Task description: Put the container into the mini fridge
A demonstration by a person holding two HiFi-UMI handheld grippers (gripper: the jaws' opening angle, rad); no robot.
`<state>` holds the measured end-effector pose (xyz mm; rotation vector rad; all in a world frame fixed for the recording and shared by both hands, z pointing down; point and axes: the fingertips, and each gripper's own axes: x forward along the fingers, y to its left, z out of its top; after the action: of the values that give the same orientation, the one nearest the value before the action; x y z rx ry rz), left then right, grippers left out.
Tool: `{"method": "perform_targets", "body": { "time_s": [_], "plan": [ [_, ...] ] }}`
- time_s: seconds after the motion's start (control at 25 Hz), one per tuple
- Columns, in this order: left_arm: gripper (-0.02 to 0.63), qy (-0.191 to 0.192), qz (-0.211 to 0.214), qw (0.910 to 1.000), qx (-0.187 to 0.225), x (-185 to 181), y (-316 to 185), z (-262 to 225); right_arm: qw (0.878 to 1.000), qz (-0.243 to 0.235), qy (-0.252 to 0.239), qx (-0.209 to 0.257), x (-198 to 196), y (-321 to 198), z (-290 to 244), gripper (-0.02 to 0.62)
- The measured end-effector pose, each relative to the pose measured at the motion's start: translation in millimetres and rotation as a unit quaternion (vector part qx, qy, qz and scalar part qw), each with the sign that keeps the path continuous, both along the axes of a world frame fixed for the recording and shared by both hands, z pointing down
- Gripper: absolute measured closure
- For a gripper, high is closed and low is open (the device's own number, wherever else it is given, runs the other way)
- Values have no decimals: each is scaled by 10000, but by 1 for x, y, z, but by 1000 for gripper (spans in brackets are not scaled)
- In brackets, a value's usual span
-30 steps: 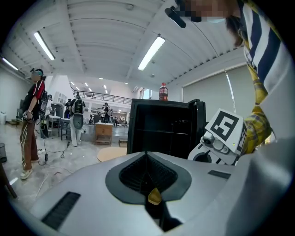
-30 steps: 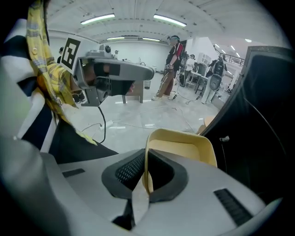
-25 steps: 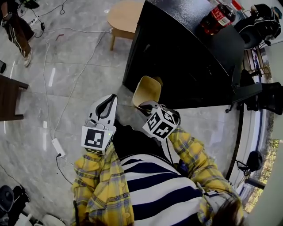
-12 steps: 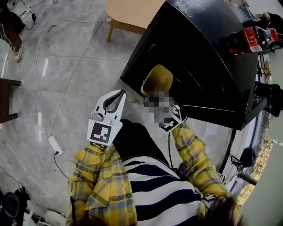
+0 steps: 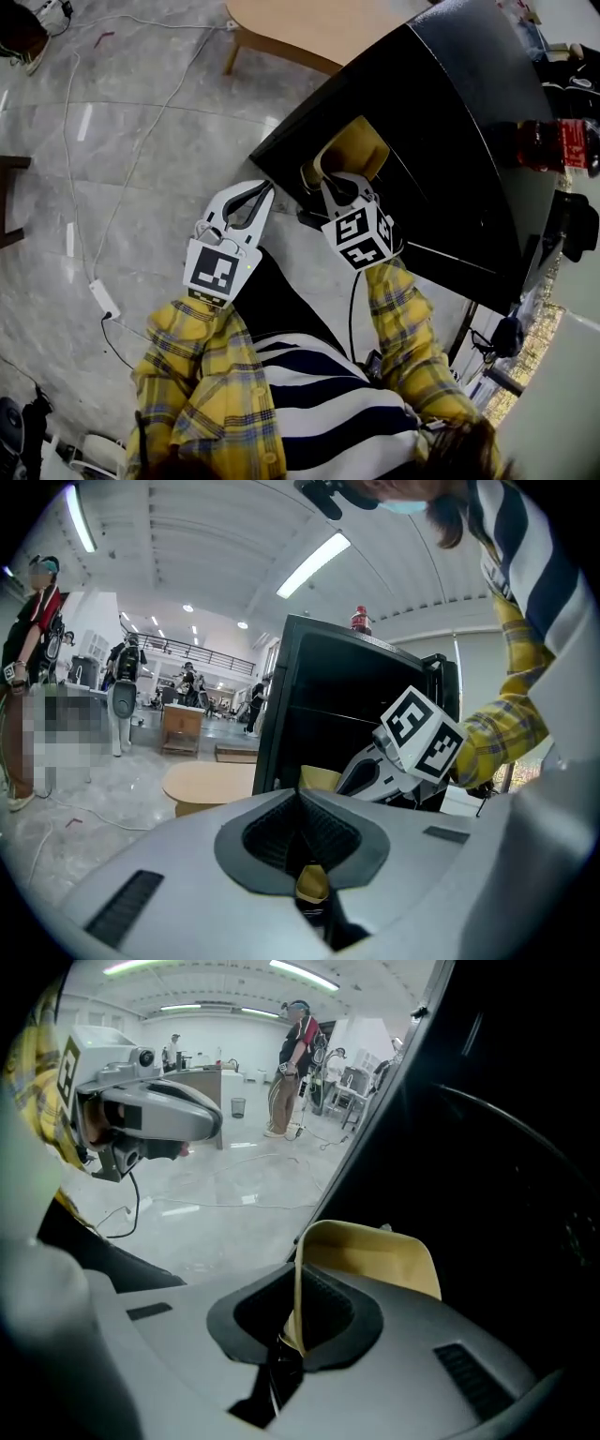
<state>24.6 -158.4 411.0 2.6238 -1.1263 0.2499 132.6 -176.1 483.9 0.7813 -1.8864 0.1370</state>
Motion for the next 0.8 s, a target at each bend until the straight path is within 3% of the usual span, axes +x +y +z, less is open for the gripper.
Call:
{"method": "perform_targets", "body": {
  "time_s": [0.36, 0.8],
  "plan": [
    [583, -8, 173, 9997, -162, 14, -24, 33, 9974, 322, 388, 514, 28, -41, 13, 557],
    [583, 51, 254, 9993, -268, 34, -41, 55, 9925, 900, 187, 808, 52, -80, 22, 557]
  ]
}}
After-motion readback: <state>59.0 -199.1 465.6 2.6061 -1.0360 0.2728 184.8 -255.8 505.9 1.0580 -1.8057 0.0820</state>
